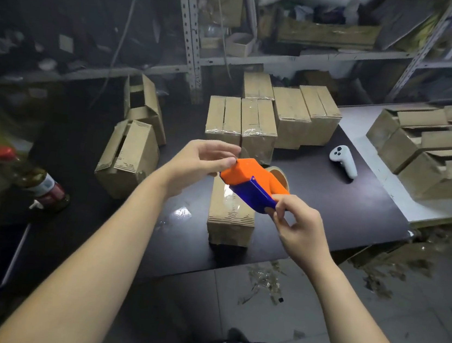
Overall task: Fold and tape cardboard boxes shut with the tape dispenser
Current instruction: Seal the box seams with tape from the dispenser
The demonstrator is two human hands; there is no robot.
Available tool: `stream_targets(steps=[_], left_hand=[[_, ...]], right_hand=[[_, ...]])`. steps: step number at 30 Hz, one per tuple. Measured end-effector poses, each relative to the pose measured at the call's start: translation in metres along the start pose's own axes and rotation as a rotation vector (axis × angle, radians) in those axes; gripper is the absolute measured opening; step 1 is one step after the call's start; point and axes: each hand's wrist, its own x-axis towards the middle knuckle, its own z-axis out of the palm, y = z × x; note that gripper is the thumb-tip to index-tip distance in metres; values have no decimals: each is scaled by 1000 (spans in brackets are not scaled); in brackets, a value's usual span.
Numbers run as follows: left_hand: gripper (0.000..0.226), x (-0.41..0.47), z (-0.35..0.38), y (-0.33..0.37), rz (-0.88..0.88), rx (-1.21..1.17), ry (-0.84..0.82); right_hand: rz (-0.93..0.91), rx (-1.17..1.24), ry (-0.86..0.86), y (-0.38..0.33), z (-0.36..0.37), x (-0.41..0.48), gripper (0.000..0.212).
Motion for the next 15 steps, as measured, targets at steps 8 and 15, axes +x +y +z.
stream_targets(steps=[8,15], left_hand=[[9,-4,-3,5,78,62,48],[9,0,14,-1,65,200,134]], right_hand=[[117,53,-37,-13,4,-2,37],[417,197,145,-27,25,2,37]])
